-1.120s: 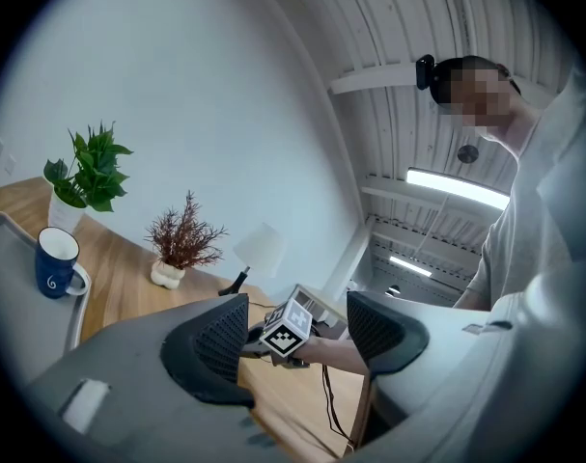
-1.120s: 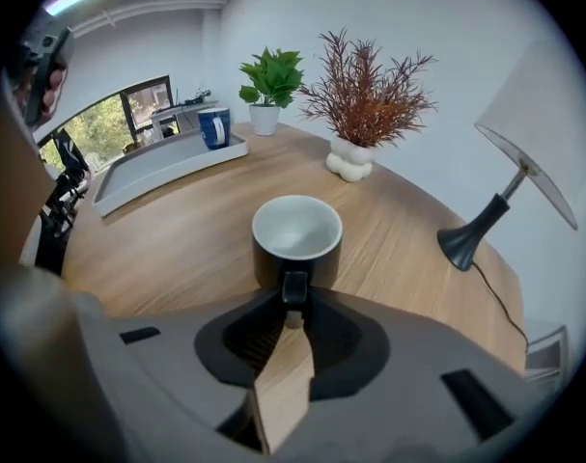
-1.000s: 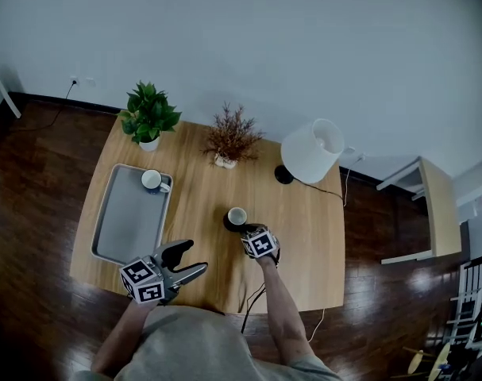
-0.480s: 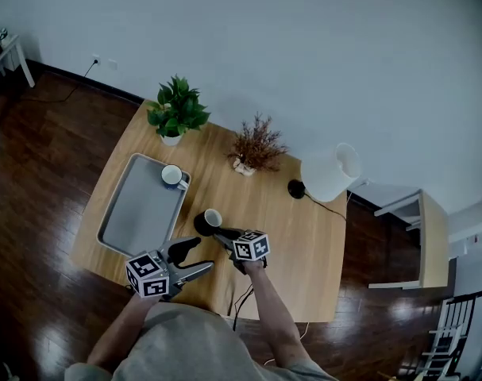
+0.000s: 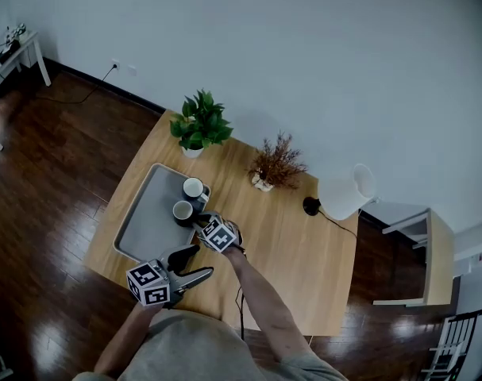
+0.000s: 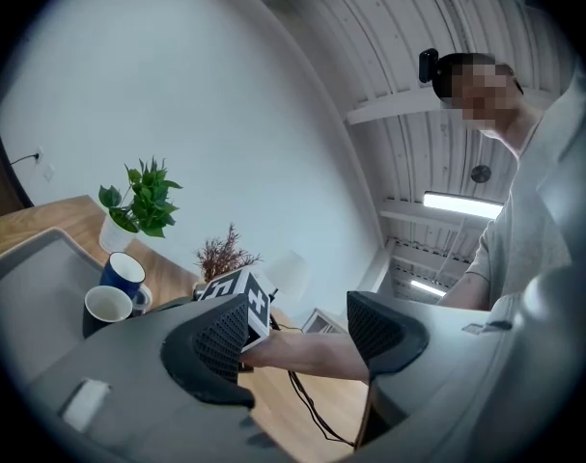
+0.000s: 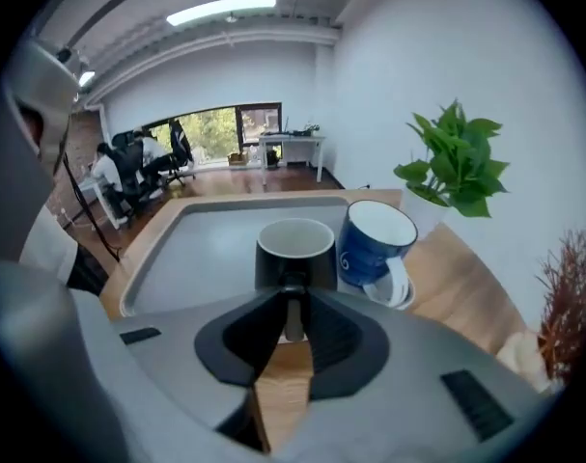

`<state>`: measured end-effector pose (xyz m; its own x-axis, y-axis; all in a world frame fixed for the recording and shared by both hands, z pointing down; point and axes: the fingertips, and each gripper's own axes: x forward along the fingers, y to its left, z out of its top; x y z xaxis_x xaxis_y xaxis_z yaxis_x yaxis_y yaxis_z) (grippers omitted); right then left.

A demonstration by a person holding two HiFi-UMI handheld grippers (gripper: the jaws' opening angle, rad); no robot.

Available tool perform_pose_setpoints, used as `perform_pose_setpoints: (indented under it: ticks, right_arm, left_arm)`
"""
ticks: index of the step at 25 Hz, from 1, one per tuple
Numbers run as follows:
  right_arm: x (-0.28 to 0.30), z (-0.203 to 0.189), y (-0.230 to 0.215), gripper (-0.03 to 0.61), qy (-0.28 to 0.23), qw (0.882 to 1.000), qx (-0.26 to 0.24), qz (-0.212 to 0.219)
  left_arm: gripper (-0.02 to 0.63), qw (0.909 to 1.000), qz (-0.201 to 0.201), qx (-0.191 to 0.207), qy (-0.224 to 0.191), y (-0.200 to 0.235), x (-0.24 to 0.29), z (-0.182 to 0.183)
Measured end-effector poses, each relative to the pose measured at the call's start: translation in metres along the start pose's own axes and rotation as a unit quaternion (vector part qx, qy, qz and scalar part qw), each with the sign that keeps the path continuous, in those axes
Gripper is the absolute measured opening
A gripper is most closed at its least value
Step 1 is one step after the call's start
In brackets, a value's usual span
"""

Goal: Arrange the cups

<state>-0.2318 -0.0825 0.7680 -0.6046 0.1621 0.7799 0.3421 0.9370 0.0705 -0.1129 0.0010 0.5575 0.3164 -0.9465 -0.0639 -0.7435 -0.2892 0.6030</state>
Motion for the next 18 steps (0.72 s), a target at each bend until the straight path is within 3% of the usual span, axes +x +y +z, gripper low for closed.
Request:
perform_pose_setpoints:
  ticks: [13,16,17,18]
  right_arm:
    - [0.029,-0.009,0.008,0.085,0.042,0.999,-0.006,-0.006]
    - [0.020,-0.015,0.010,0.114,0.038,0.999,0.003,-0.021]
    - [0.012,-0.020,0.014,0.198,0.032,0.999,0.013,-0.019]
    - [0.002,-0.025,0.019,0.219,0.022,0.999,0.028,-0.018]
  left_arm:
    - [0.308,1.0000,0.002,-0.005,-0.008,0.008,-0.008,0.011]
    - [0.308,1.0000,-0.006,-0.006,0.000,0.000,-0.004,0.007]
    - [0.307,0.9999,-0.009,-0.007,0.003,-0.003,-0.002,0.005]
    - [0.308,0.9999,-0.013,-0.007,0.007,-0.005,0.000,0.003]
